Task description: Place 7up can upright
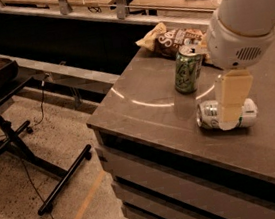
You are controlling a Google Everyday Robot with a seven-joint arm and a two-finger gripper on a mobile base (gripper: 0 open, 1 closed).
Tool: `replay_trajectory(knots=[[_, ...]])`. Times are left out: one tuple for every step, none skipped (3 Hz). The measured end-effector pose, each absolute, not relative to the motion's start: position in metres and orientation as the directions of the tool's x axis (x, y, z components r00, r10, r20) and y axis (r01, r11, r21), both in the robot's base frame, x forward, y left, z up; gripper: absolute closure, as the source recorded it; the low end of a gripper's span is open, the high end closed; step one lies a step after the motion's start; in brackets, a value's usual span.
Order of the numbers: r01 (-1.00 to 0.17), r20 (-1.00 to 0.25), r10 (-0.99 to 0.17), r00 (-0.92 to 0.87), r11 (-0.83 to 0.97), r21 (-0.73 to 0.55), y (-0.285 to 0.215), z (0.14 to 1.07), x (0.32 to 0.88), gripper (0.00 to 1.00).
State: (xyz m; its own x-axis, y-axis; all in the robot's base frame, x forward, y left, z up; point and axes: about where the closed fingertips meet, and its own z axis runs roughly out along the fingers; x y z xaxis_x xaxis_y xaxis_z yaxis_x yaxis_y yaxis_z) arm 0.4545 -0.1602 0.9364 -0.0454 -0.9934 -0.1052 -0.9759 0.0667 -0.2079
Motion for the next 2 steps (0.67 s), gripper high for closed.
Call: replay_trajectory(knots=[[-0.988,-0.072,-0.997,-0.009,0.020,-0.155,-0.150,0.901,0.468,0.00],[-0.993,-0.054,-0.998,-0.020,0.026,-0.112,-0.154,0.872,0.478,0.00]])
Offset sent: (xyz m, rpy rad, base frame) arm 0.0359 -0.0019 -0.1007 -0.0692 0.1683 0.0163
